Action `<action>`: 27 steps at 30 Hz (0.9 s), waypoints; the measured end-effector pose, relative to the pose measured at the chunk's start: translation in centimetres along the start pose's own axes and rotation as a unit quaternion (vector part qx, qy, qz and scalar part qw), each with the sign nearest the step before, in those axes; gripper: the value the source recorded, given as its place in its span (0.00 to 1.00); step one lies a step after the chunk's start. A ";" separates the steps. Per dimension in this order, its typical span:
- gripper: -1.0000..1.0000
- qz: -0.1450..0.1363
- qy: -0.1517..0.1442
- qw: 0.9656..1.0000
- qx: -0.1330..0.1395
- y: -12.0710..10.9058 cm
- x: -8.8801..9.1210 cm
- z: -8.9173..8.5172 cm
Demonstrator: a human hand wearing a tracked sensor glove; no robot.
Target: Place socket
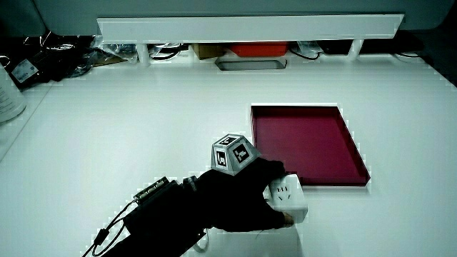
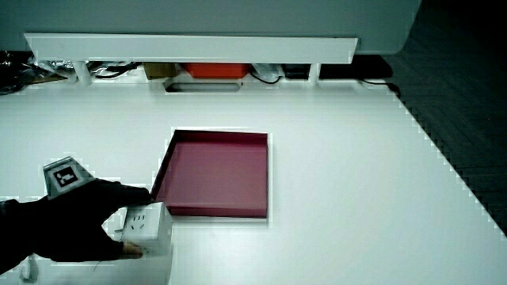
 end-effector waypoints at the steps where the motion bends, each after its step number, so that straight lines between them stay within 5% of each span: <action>1: 0.50 0.002 -0.007 1.000 -0.002 -0.1 -0.1 -0.4; 14: 0.50 -0.006 -0.010 1.000 -0.028 -0.1 -1.0 -2.5; 19: 0.50 -0.003 -0.046 0.999 -0.028 -0.1 -1.8 -2.8; 27: 0.48 0.009 -0.056 0.998 -0.036 -0.1 -2.0 -3.1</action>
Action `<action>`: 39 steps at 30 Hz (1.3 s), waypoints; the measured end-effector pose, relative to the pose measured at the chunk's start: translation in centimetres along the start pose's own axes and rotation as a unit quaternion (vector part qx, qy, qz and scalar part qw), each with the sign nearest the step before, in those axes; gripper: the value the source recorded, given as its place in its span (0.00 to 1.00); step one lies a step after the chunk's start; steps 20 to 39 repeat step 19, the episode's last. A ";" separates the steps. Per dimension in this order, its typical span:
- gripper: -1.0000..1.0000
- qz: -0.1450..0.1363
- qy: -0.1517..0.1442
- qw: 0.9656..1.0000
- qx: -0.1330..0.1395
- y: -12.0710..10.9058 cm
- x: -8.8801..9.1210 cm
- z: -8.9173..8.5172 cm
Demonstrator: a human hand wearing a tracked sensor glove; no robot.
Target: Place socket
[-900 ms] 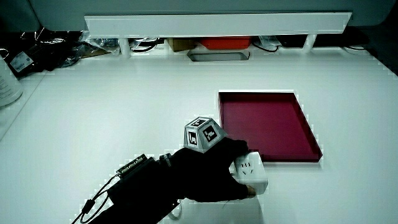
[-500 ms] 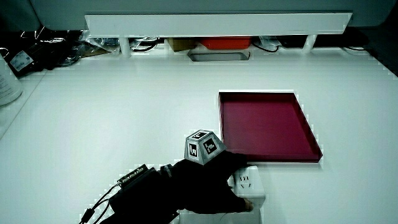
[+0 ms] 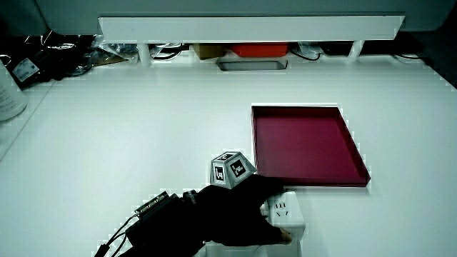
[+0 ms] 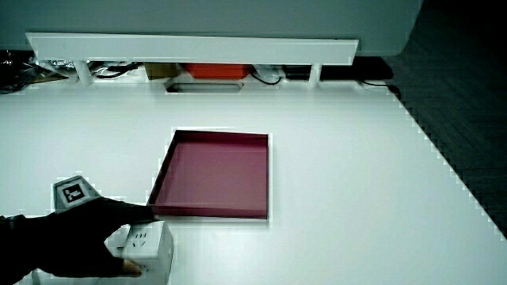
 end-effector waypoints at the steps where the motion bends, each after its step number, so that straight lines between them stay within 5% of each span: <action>1: 0.46 -0.003 0.003 1.000 0.001 0.0 -0.1 0.0; 11: 0.26 0.003 -0.008 1.000 -0.008 -0.3 -0.2 -0.2; 12: 0.24 0.008 0.009 1.000 -0.011 -0.4 0.1 0.0; 16: 0.16 -0.015 -0.008 1.000 -0.004 -1.0 -0.4 0.0; 19: 0.10 -0.064 0.039 0.997 0.026 -1.8 -0.1 1.7; 39: 0.10 -0.064 0.039 0.997 0.026 -1.8 -0.1 1.7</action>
